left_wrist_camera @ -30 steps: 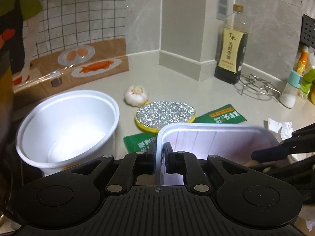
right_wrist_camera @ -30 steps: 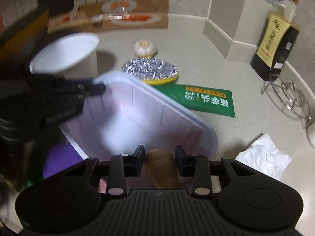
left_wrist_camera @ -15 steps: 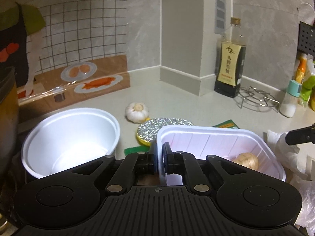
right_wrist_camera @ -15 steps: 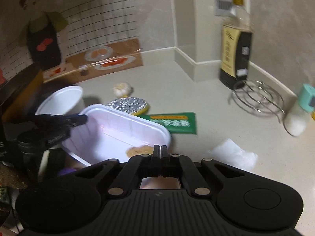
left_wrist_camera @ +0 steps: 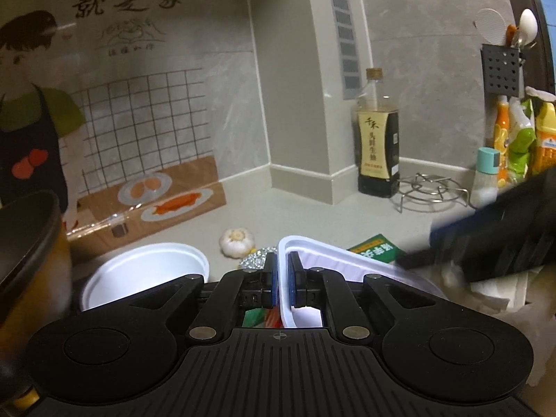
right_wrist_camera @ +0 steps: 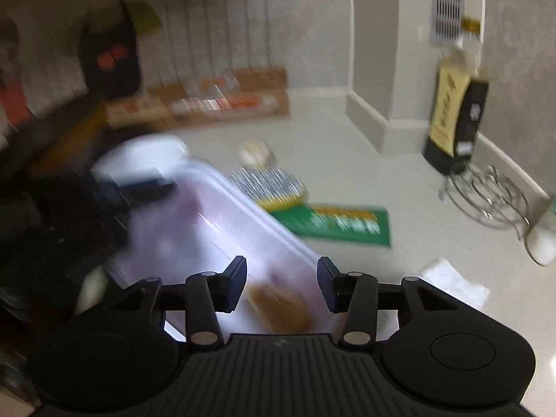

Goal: Collect trash

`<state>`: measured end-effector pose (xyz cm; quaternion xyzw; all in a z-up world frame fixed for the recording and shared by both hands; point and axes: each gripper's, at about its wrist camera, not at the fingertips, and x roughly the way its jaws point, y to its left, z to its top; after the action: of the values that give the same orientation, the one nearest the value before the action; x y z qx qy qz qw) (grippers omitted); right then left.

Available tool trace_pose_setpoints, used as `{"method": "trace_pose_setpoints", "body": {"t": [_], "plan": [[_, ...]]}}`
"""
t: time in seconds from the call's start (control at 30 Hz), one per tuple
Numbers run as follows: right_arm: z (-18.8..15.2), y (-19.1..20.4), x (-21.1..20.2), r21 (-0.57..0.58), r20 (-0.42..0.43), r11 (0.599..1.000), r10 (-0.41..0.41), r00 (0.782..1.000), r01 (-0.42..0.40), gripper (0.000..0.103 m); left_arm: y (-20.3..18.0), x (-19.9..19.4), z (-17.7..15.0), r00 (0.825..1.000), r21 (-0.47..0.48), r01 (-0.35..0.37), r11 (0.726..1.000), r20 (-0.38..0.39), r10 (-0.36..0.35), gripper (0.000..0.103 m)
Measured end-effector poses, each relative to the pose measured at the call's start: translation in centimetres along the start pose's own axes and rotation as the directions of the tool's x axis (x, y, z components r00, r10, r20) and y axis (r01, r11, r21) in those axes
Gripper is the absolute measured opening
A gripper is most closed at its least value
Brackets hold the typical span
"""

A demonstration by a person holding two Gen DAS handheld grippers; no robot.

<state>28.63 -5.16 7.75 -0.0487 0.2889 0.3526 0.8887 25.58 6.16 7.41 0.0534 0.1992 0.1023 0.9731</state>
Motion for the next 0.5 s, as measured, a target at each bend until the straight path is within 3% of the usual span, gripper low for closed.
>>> {"method": "trace_pose_setpoints", "body": {"t": [0.13,0.23,0.3,0.4,0.5], "plan": [[2.3,0.6,-4.3,0.081,0.167,0.997,0.0,0.986,-0.013,0.045,0.7,0.8,-0.1,1.0,-0.03,0.007,1.0,-0.021,-0.008,0.01],[3.9,0.2,-6.6,0.127,0.23,0.992,-0.002,0.973,-0.028,0.045,1.0,1.1,-0.3,1.0,-0.03,0.016,0.999,-0.026,-0.016,0.01],[4.5,-0.1,-6.4,0.118,0.183,0.993,-0.012,0.983,-0.01,0.045,1.2,1.2,-0.4,0.999,-0.033,0.022,0.999,-0.028,-0.023,0.01],[3.9,-0.2,-3.9,0.056,0.037,0.998,-0.042,0.998,0.04,0.045,1.4,1.3,-0.5,0.999,-0.031,0.032,0.999,-0.025,-0.033,0.01],[2.1,-0.5,-0.3,-0.004,-0.102,0.999,-0.053,0.993,0.053,0.045,1.5,1.2,-0.5,0.999,-0.026,0.034,0.999,-0.012,-0.035,0.01]]}}
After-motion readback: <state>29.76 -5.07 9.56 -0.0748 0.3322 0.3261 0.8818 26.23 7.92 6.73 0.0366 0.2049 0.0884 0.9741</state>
